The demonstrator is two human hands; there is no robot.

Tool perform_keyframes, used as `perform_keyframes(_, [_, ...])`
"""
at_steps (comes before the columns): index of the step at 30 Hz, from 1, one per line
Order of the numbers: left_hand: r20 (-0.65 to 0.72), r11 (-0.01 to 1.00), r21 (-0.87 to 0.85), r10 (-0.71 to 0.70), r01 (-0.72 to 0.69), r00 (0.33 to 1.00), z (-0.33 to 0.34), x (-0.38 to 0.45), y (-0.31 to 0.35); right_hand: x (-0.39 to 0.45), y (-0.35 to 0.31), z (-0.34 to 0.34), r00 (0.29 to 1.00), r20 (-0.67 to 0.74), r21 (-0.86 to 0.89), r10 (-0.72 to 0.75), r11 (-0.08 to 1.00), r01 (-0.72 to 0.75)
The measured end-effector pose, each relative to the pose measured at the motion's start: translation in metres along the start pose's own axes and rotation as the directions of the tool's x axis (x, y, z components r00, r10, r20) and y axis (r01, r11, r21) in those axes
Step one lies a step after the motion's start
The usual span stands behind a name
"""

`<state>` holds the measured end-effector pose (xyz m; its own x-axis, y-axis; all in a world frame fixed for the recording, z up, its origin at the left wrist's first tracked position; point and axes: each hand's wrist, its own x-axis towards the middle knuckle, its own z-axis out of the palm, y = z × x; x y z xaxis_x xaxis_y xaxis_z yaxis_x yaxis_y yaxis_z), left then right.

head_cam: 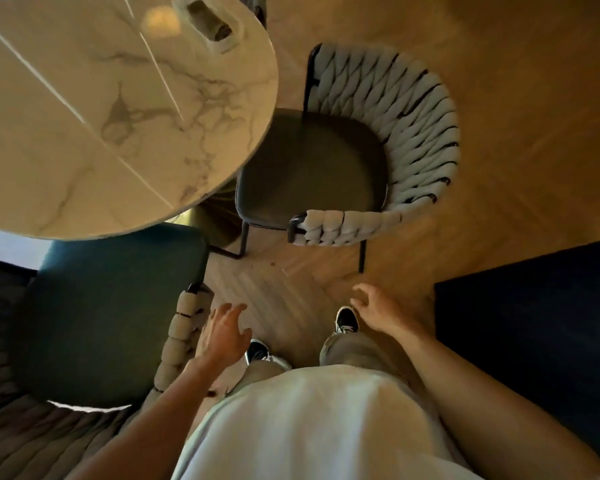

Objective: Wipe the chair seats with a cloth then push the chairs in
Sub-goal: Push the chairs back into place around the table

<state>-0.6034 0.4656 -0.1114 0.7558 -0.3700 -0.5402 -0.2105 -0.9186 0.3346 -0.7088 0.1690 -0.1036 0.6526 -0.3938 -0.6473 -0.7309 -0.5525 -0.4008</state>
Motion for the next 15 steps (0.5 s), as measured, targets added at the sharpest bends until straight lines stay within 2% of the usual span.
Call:
perform_keyframes(4, [0.144,0.999,-0.05,0.028,-0.021,0.989,0.006,0.013,0.049,-0.01,0.052,-0.028,0.997,-0.009,0.06,0.071,0.996,-0.07])
perform_keyframes(12, [0.27,0.992,-0.058,0.127,-0.116,0.954,0.042,0.038,0.208,-0.014,0.155,-0.107,0.99,-0.032,0.132,0.14,0.982,-0.134])
perform_keyframes(15, [0.278,0.982,-0.093,0.184,-0.165,0.943,0.053,0.047,0.27,-0.009,0.184,-0.136,0.987,-0.009,0.155,0.16,0.975,-0.157])
